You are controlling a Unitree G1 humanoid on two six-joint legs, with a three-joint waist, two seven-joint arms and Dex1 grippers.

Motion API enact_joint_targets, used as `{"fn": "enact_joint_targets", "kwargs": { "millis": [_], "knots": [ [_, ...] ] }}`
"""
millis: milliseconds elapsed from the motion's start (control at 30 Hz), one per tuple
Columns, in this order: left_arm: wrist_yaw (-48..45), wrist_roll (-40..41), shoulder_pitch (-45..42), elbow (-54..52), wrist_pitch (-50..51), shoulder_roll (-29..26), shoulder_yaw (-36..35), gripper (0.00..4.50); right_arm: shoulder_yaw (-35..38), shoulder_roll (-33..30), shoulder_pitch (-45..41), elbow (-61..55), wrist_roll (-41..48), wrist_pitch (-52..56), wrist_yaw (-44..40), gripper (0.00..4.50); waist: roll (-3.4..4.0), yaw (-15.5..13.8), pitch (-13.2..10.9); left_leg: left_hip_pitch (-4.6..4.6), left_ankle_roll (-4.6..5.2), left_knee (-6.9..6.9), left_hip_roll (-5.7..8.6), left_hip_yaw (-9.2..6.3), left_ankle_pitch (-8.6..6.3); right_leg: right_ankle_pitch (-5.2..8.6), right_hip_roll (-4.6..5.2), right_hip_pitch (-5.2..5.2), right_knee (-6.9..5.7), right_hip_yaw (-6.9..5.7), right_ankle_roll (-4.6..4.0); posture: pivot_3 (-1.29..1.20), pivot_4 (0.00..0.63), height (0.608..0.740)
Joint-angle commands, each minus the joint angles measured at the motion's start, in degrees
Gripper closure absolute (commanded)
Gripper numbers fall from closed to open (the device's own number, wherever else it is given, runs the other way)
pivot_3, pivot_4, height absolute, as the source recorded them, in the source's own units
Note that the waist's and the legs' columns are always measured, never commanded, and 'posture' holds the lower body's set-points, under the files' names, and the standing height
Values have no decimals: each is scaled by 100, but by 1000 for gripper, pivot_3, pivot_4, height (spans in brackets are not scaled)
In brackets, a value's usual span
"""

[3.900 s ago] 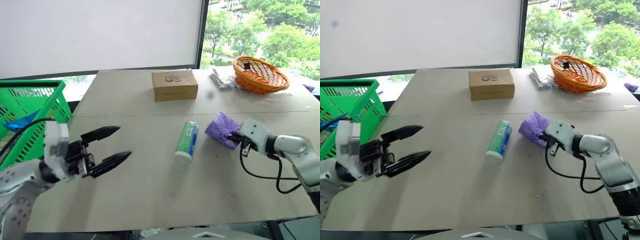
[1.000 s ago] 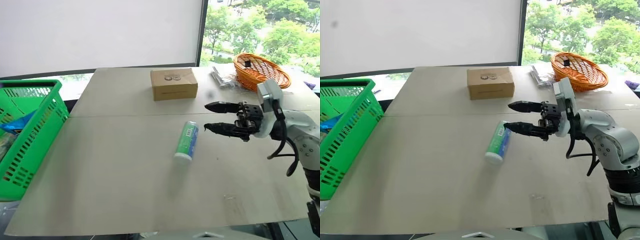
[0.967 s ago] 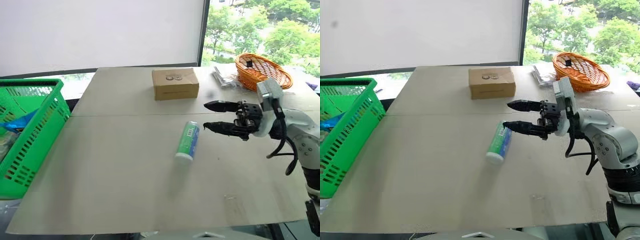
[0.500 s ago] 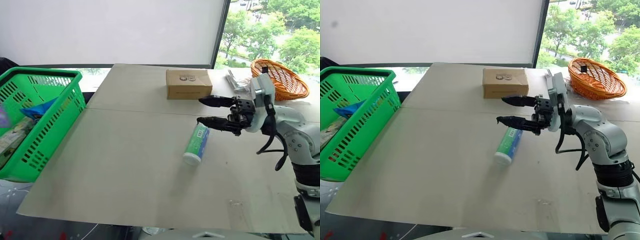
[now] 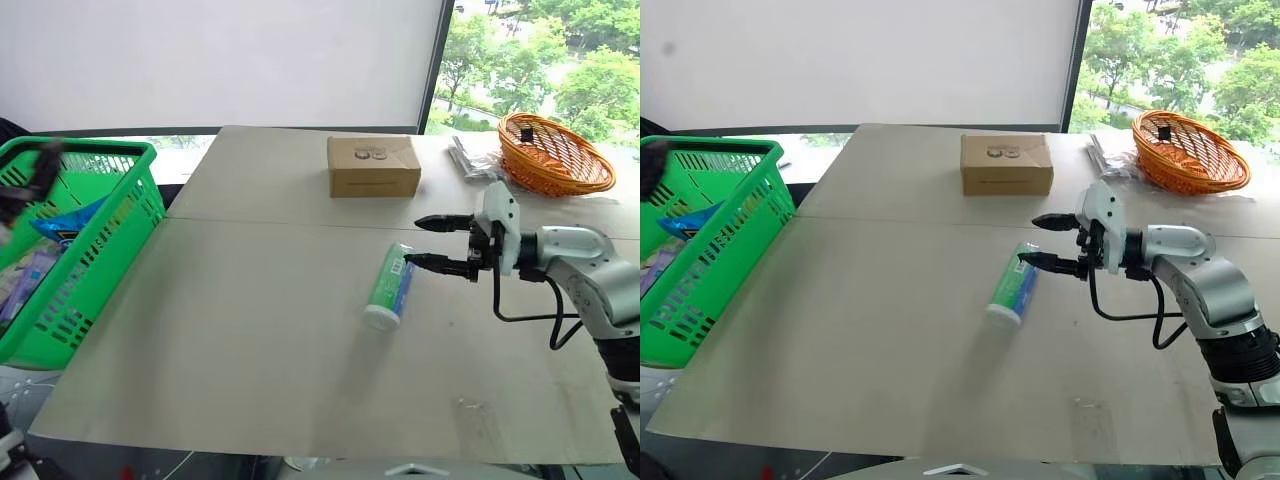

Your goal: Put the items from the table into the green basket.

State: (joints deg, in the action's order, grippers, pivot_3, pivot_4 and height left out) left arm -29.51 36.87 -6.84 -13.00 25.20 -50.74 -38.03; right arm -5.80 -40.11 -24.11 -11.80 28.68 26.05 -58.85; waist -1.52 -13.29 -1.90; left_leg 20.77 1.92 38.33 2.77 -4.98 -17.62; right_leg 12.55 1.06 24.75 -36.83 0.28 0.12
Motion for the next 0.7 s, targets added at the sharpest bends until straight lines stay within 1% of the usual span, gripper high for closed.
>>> {"fn": "enact_joint_targets", "kwargs": {
  "millis": [33, 67, 100, 133, 200, 267, 367, 433, 567, 667, 700],
  "knots": [
    [759, 373, -507, -1060, 1198, 848, 1797, 160, 294, 102, 208, -123, 285, -124, -197, 1149, 23, -58, 11, -1, 1, 2, 4, -4, 0, -1, 2, -4, 0, -2, 1, 248, 0, 740],
    [966, 269, -783, -1094, 1410, 1221, 2345, 160, 423, 158, 295, -156, 428, -97, -194, 1149, 23, -79, 12, -1, 2, 7, 6, -7, 1, -6, 0, -7, -3, -3, 9, 237, 0, 740],
    [1130, -13, -1130, -1000, 1585, 1566, 2964, 160, 551, 159, 420, -196, 524, -74, -192, 1149, 20, -105, 12, -2, 1, 13, 5, -8, 2, -9, -4, -8, -8, -4, 10, 237, 0, 740],
    [1280, -225, -1415, -866, 1731, 1852, 3376, 160, 632, 138, 532, -242, 566, -54, -184, 1149, 13, -142, 10, -1, 0, 23, 3, -9, 3, -14, -9, -10, -12, -7, 6, 217, 0, 740],
    [1576, -645, -2028, -310, 1906, 2508, 4018, 160, 909, -47, 951, -394, 565, -31, -143, 1149, 12, -132, 10, 1, -2, 38, 2, -5, 5, -27, -16, -13, -17, -5, 7, 163, 0, 740],
    [1659, -970, -2433, 129, 1955, 2921, 4482, 160, 1214, -218, 1359, -529, 569, -19, -90, 1149, 11, -103, 11, 0, -1, 42, 3, 4, 5, -32, -17, -13, -17, 5, 10, 122, 0, 740],
    [1631, -1021, -2768, 542, 2275, 3430, 4751, 160, 1858, -491, 2275, -897, 589, -2, -5, 1149, 23, 62, 18, -2, -10, 43, 2, 18, 10, -32, -17, -13, -16, 21, 12, 40, 0, 740],
    [1659, -1051, -2862, 718, 2604, 3619, 4797, 160, 2240, -584, 2859, -1148, 552, -47, 55, 1149, 26, 216, 20, -1, -14, 44, 2, 23, 13, -32, -17, -13, -14, 27, 13, -4, 1, 740],
    [1607, -1198, -2886, 784, 3264, 3617, 4983, 160, 2820, -478, 3788, -1736, 591, -20, 334, 1149, 37, 718, 19, -10, -13, 42, -9, 40, 12, -32, -26, -13, -16, 47, 13, -74, 12, 740],
    [1733, -1219, -2859, 636, 3810, 3615, 4857, 160, 3035, -352, 4162, -1992, 605, -41, 524, 1149, 51, 1035, 20, -20, -10, 41, -14, 51, 11, -29, -32, -15, -27, 60, 15, -103, 15, 740],
    [1784, -1231, -2821, 541, 4021, 3608, 4821, 160, 3083, -306, 4250, -2039, 596, -59, 579, 1149, 56, 1135, 14, -26, 4, 42, -15, 54, 2, -29, -35, -20, -28, 64, 16, -111, 15, 740]
  ]
}}
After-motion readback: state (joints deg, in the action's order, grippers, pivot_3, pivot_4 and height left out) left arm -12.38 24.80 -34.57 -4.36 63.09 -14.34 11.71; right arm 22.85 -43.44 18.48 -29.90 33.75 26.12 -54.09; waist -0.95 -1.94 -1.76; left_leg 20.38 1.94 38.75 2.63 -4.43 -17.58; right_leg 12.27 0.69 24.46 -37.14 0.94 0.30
